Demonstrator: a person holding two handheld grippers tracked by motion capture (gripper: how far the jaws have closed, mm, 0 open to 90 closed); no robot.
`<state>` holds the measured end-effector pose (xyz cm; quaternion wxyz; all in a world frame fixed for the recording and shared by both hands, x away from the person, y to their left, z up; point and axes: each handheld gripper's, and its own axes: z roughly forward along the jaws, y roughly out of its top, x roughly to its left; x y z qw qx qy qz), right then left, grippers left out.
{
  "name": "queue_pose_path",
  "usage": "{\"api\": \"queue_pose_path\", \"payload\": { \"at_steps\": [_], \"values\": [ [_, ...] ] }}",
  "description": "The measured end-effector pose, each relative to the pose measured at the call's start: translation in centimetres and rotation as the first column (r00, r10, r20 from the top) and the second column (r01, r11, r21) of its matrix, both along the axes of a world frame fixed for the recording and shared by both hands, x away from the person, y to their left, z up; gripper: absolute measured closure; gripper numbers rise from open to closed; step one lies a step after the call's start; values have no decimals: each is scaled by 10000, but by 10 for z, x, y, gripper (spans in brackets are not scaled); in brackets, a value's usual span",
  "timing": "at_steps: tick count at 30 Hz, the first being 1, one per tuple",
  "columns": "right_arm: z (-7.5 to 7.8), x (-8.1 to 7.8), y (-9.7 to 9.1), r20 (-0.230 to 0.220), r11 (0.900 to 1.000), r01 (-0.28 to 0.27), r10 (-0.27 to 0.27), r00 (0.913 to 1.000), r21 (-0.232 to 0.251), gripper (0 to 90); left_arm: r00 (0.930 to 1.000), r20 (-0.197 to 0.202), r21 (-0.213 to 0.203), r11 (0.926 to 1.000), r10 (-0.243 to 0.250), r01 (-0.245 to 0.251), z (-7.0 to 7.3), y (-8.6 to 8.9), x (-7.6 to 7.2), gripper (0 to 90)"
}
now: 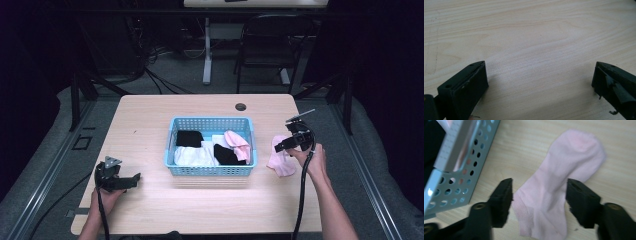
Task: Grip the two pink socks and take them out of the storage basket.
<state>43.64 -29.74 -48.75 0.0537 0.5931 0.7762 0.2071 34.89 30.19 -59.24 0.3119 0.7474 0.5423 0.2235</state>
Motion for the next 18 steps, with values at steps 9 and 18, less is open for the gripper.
{"api": "queue_pose_path", "payload": {
  "at_steps": [9, 18],
  "values": [
    [66, -10, 30, 1564, 9907, -1238, 1138, 9811, 563, 89, 10000, -20, 14, 10000, -20, 20, 0, 0, 0, 3],
    [79, -1, 83, 1908, 9605, -2716, 2561, 9476, 599, 42, 10000, -16, 13, 10000, -19, 19, 0, 0, 0, 3]
  ]
}}
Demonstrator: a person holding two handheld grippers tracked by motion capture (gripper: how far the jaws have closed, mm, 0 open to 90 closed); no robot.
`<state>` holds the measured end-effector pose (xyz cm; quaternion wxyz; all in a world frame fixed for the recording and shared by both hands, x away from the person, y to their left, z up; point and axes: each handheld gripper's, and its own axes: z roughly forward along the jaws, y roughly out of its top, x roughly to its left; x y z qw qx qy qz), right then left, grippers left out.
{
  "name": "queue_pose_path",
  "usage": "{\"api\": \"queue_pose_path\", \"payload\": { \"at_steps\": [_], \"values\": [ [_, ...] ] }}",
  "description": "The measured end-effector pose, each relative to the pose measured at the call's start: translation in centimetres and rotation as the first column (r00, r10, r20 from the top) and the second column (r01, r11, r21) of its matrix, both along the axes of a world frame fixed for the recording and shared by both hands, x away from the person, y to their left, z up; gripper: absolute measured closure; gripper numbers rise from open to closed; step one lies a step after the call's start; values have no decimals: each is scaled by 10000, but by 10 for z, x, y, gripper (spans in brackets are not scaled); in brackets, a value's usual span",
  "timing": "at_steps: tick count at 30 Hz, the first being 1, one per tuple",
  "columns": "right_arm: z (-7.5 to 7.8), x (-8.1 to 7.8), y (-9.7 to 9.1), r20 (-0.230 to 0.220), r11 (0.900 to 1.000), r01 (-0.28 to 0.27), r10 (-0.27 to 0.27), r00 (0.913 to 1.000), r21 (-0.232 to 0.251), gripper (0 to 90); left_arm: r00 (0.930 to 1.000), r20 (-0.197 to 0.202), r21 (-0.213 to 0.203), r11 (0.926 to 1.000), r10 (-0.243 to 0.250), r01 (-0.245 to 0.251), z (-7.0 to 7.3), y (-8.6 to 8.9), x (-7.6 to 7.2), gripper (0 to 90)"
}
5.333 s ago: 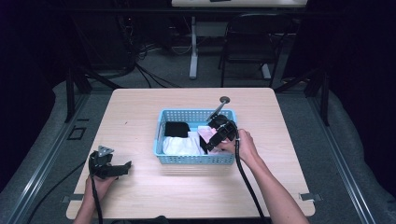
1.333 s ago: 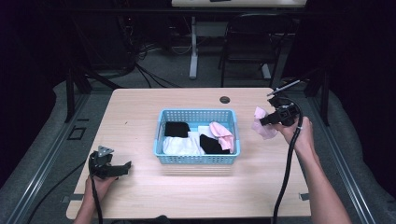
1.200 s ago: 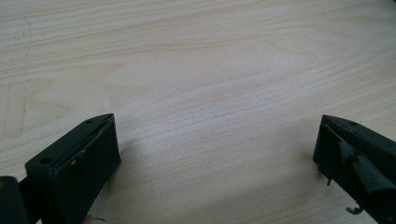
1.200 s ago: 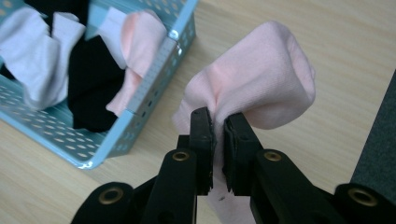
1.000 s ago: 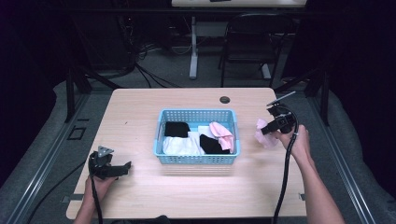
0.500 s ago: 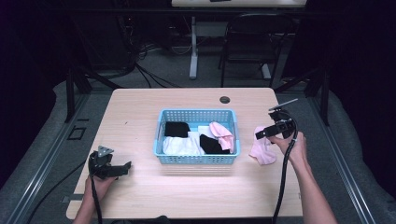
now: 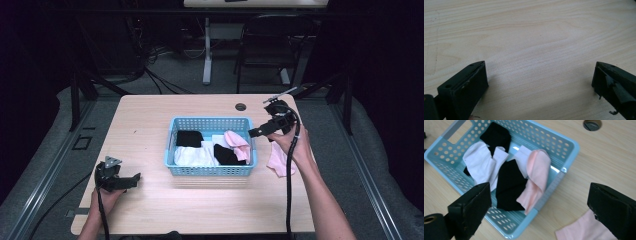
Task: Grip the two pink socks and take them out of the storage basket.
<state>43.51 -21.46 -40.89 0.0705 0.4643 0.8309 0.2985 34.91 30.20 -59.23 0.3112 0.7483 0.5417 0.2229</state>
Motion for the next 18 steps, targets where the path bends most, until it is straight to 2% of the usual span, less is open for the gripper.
{"api": "queue_pose_path", "payload": {
  "at_steps": [8, 12, 18],
  "values": [
    [-8, 11, 35, -124, 9971, -755, 755, 9971, 59, 5, 10000, -4, -12, 10000, -20, 20, 0, 0, 0, 3],
    [-12, 14, 47, -203, 9954, -932, 936, 9954, 214, 0, 10000, -5, -12, 10000, -19, 19, 0, 0, 0, 3],
    [-18, 18, 60, -363, 9920, -1262, 1263, 9913, 53, 0, 10000, -3, -9, 10000, -20, 20, 0, 0, 0, 3]
  ]
}}
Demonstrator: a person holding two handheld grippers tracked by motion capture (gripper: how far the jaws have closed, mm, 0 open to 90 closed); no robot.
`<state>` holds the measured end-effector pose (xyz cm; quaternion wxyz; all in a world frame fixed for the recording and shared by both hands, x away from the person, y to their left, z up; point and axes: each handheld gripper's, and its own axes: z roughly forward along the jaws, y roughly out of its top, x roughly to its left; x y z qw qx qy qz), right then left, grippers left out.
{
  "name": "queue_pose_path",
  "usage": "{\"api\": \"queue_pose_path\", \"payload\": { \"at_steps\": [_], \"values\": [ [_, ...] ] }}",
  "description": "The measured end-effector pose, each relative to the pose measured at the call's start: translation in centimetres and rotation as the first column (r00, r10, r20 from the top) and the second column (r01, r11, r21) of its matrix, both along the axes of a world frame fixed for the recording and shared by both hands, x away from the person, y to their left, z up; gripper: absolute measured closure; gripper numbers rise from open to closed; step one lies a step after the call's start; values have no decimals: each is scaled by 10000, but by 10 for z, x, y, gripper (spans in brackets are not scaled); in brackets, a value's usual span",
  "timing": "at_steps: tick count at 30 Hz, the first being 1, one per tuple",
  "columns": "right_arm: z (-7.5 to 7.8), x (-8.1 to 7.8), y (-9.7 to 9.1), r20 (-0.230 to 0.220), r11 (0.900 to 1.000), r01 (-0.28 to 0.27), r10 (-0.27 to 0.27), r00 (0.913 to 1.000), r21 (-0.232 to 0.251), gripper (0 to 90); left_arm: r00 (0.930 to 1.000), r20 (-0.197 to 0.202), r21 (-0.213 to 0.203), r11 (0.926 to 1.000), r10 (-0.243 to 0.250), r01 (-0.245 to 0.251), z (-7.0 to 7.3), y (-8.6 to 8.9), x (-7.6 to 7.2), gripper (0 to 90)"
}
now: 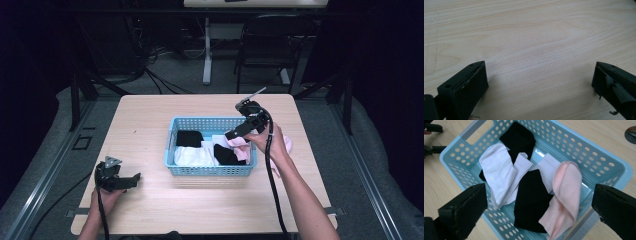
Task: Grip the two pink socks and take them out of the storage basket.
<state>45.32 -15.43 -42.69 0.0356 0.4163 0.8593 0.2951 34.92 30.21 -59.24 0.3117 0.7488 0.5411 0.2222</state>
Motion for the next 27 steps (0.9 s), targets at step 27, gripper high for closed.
{"api": "queue_pose_path", "payload": {
  "at_steps": [27],
  "values": [
    [-57, 33, 19, -1383, 9879, 125, -342, 9898, -1549, 294, 10000, 6, -8, 10000, -16, 16, 0, 0, 0, 3]
  ]
}}
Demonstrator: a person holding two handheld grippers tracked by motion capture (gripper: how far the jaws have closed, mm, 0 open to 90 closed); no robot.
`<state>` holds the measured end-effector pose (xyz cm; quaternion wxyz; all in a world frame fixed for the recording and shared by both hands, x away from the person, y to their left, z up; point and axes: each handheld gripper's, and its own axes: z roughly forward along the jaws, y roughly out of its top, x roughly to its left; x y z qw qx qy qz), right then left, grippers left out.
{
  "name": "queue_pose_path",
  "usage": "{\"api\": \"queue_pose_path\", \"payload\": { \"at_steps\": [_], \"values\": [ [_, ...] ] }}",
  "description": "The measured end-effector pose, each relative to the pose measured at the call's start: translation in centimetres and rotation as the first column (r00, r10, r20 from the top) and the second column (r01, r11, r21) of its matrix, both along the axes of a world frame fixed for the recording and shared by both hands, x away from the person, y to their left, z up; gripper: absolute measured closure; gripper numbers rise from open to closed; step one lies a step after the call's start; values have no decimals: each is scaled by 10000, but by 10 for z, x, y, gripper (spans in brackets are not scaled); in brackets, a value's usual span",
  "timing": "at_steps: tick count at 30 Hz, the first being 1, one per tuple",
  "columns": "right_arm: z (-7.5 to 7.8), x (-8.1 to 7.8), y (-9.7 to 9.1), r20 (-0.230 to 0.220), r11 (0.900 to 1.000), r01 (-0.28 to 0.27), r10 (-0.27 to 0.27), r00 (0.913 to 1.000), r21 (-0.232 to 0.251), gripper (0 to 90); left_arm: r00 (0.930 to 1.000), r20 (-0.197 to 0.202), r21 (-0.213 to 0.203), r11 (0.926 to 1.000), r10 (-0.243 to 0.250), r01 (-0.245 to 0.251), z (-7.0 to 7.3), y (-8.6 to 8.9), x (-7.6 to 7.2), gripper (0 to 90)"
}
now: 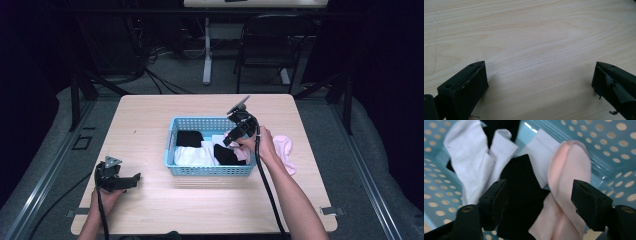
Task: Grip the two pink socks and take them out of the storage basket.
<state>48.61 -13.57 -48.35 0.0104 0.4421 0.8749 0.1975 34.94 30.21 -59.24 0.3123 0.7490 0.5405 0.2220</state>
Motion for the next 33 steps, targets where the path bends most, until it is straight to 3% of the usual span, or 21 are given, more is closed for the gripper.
{"api": "queue_pose_path", "payload": {
  "at_steps": [1, 9, 16, 18, 24, 25, 29, 33],
  "values": [
    [-3, 1, -1, 31, 9997, 249, -249, 9997, -40, 319, 10000, -1, -3, 10000, 0, 0, 0, 0, 0, 3],
    [-9, 4, -1, 217, 9947, 356, -336, 9992, -963, 351, 10000, 12, 2, 10000, -29, 29, 0, 0, 0, 3],
    [-19, 5, 4, 222, 9824, 515, -482, 9986, -1797, 397, 10000, 12, 3, 10000, -30, 30, 0, 0, 0, 3],
    [-24, 6, 6, 232, 9779, 703, -670, 9975, -1968, 423, 10000, 11, 2, 10000, -30, 30, 0, 0, 0, 3],
    [-30, 6, 10, -101, 9713, 388, -424, 9991, -2346, 430, 10000, 12, 3, 10000, -32, 32, 0, 0, 0, 3],
    [-33, 5, 12, 5, 9726, 522, -534, 9986, -2267, 440, 10000, 11, 4, 10000, -32, 32, 0, 0, 0, 3],
    [-34, 4, 16, -123, 9630, 342, -389, 9992, -2672, 566, 10000, 10, 6, 10000, -34, 34, 0, 0, 0, 3],
    [-36, 4, 15, -202, 9626, 391, -462, 9987, -2682, 665, 10000, 12, 1, 10000, -29, 29, 0, 0, 0, 3]
  ]
}}
